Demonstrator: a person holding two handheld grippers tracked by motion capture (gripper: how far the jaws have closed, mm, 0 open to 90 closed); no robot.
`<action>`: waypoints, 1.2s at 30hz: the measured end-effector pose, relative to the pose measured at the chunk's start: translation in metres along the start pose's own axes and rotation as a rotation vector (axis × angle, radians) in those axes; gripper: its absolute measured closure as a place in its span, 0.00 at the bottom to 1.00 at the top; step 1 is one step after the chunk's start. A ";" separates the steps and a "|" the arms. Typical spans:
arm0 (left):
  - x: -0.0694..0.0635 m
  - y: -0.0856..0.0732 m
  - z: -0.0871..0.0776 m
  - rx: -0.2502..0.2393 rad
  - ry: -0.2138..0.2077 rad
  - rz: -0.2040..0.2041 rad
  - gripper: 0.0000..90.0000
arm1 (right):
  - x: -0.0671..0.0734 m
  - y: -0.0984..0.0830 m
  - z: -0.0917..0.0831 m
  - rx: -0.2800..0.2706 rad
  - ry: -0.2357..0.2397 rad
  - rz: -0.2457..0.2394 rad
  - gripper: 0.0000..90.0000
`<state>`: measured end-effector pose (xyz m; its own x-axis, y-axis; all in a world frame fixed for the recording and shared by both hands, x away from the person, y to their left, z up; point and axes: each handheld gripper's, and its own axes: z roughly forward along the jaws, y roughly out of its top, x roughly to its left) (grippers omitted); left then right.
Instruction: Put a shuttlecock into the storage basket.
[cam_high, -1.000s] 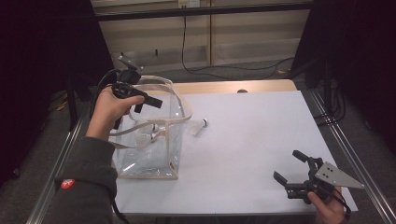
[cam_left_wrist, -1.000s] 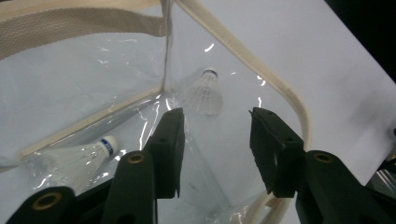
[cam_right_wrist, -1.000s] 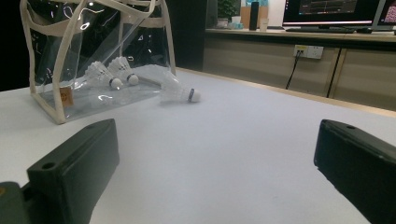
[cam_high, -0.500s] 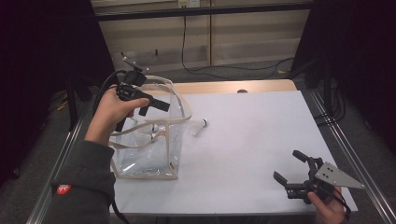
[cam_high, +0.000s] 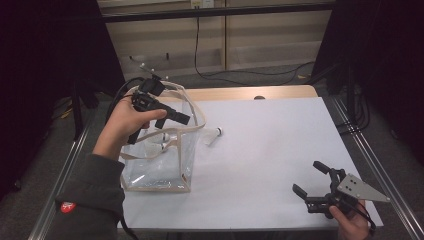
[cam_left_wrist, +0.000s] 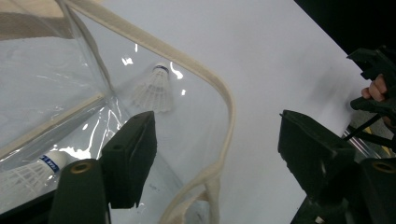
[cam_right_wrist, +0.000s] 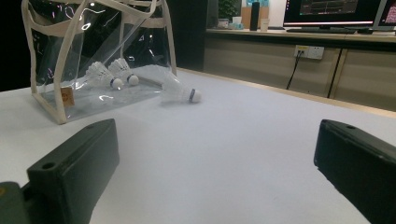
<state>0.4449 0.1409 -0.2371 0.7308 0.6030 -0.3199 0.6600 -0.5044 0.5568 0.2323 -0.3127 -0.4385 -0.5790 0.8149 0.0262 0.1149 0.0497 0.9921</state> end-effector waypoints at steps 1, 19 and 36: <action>-0.001 0.000 0.001 0.003 -0.001 0.007 0.31 | 0.000 0.000 0.000 0.000 0.002 0.000 0.00; -0.020 0.000 0.006 -0.006 -0.037 0.049 0.26 | 0.000 0.000 0.000 -0.002 0.003 -0.003 0.00; -0.038 -0.001 0.017 0.009 -0.085 0.103 0.24 | 0.001 0.000 0.000 -0.003 0.005 -0.002 0.00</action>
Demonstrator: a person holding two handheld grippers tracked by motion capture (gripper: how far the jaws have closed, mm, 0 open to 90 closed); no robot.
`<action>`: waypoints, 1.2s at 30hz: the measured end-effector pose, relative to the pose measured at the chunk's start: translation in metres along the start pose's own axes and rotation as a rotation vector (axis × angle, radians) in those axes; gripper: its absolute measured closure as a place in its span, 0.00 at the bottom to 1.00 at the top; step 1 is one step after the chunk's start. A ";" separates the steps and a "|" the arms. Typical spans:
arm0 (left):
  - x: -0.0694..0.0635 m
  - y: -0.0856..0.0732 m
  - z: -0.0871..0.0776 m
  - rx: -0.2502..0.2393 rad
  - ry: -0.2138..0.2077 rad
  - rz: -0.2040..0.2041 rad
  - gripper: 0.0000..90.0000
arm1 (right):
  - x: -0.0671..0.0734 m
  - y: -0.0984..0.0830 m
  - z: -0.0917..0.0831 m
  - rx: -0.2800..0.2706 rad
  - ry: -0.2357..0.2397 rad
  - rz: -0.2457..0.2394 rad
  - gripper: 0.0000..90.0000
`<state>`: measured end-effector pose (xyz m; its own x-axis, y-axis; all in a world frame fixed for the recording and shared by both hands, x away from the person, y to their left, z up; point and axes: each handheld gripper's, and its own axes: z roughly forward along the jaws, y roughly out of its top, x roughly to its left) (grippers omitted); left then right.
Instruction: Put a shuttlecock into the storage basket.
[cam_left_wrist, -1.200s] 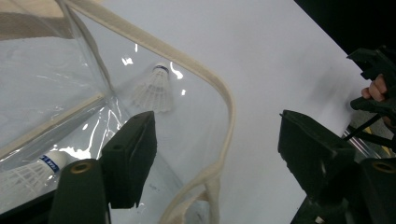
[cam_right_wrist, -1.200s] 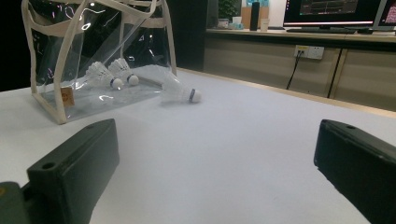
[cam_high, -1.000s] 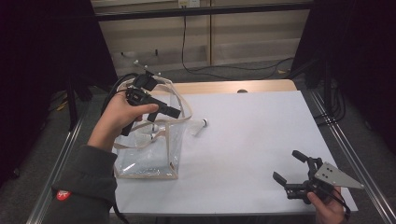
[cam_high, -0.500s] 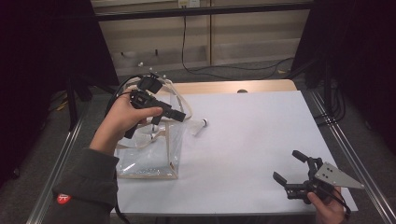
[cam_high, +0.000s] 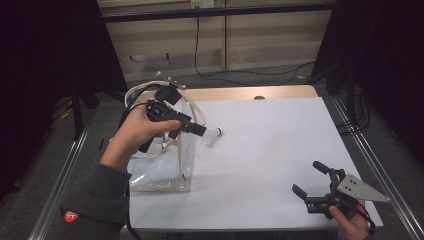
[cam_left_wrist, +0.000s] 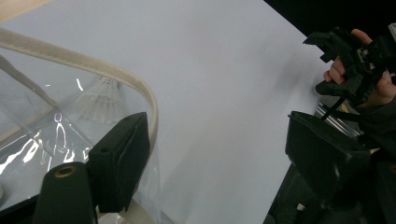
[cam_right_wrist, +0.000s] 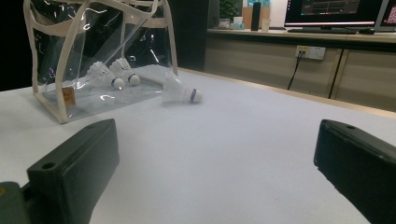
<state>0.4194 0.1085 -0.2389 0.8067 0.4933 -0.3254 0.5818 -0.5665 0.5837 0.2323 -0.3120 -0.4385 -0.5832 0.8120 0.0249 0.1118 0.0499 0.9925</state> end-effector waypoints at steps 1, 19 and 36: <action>-0.001 0.000 0.001 -0.004 0.000 -0.003 0.24 | 0.000 0.000 0.000 0.001 -0.001 -0.003 0.00; -0.010 -0.003 0.013 0.010 -0.033 0.016 0.23 | 0.000 0.000 0.000 -0.001 0.001 -0.003 0.00; -0.017 -0.009 0.026 0.015 -0.053 0.025 0.20 | 0.001 0.000 0.000 0.000 0.003 0.001 0.00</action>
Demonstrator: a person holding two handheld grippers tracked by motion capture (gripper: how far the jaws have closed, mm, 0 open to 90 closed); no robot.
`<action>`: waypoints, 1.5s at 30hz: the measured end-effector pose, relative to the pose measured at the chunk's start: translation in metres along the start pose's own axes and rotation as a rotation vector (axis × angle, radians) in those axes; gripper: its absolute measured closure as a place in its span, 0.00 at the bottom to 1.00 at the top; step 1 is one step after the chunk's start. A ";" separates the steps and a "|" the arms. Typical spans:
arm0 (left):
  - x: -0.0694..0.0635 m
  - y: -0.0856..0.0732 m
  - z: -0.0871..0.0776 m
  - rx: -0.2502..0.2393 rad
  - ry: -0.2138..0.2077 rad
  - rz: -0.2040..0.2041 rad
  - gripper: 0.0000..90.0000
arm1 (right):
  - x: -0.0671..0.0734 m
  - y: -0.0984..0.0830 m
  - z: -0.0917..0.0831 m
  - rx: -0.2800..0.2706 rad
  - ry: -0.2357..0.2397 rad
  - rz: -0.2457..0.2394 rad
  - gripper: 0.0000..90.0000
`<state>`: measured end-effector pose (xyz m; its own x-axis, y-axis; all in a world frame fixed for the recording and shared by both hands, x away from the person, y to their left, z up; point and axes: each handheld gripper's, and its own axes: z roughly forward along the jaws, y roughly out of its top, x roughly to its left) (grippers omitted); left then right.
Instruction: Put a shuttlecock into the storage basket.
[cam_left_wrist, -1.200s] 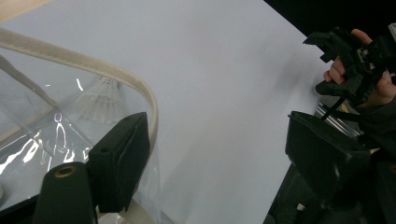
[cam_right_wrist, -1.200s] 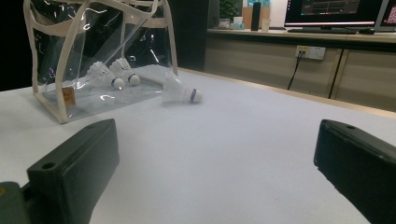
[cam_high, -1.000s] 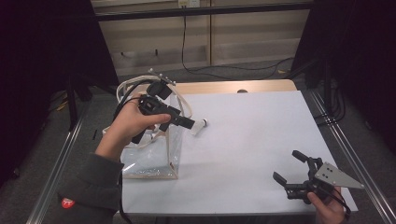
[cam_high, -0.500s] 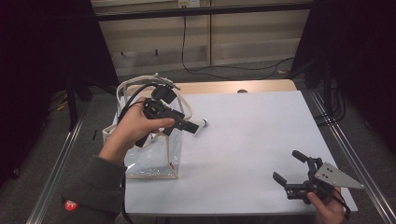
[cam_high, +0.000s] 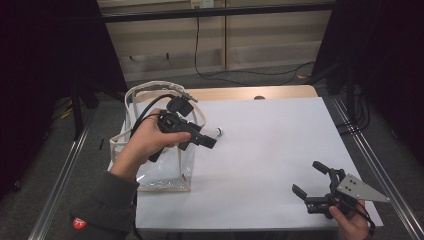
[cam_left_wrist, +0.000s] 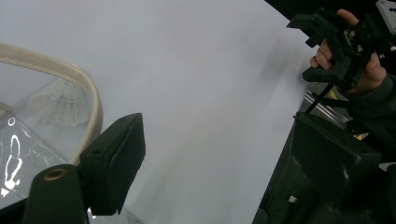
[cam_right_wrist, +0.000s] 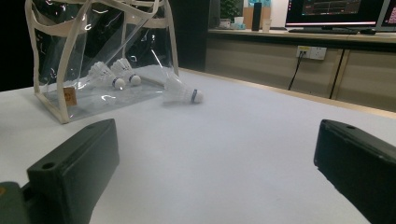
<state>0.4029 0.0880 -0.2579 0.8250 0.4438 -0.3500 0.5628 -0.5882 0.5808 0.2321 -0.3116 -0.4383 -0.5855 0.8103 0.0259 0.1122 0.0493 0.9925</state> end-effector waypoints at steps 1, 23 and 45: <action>0.000 0.000 0.000 0.003 -0.001 0.007 0.20 | 0.000 0.000 0.000 0.001 0.000 0.001 0.00; 0.000 -0.013 0.026 0.014 0.000 0.005 0.16 | 0.000 0.000 0.000 -0.001 0.001 -0.001 0.00; -0.003 -0.022 0.052 0.036 0.016 0.011 0.15 | 0.000 0.000 -0.001 -0.001 0.000 -0.005 0.00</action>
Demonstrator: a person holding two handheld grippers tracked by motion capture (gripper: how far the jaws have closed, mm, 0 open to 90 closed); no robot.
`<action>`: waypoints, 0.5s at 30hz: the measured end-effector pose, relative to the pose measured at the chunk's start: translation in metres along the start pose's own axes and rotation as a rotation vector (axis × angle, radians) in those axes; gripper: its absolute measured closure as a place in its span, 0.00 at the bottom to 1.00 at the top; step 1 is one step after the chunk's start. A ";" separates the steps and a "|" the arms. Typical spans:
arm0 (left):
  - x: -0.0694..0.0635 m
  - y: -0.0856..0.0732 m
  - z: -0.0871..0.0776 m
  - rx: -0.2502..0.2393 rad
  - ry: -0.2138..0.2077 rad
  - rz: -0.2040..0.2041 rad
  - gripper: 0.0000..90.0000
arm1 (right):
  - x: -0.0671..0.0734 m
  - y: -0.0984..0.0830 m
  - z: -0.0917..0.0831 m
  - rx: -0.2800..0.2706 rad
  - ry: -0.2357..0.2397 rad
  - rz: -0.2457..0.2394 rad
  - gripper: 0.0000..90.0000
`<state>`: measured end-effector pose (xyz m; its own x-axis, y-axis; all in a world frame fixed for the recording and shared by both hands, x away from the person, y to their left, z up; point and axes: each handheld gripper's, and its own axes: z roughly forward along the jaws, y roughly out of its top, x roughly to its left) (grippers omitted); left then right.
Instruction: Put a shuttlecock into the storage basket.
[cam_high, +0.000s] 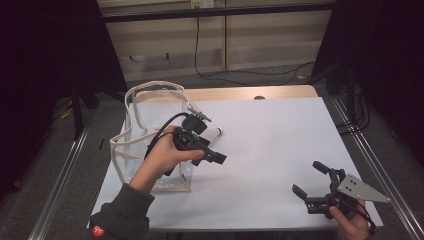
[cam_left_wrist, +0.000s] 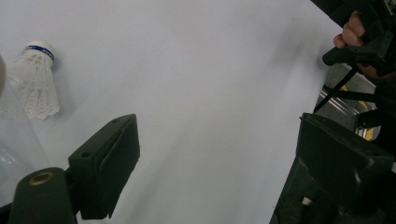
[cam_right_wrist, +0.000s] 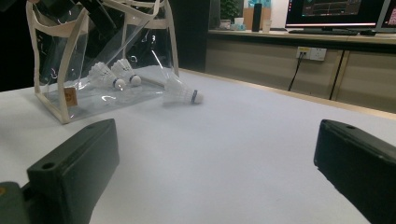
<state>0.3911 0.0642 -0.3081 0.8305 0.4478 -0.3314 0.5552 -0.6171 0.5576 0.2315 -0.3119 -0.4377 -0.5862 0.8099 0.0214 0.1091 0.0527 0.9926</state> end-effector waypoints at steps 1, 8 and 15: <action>0.000 0.000 0.001 0.001 -0.002 -0.002 0.15 | 0.000 0.000 0.000 0.000 0.000 0.001 0.00; 0.000 -0.002 0.008 0.009 0.002 0.011 0.15 | 0.000 0.000 0.000 -0.002 -0.002 0.003 0.00; -0.001 -0.004 0.016 0.014 0.002 0.003 0.15 | 0.000 0.000 0.000 0.000 0.000 0.000 0.00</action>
<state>0.3890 0.0558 -0.3219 0.8320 0.4474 -0.3279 0.5533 -0.6275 0.5478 0.2314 -0.3118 -0.4377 -0.5864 0.8097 0.0216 0.1091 0.0525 0.9926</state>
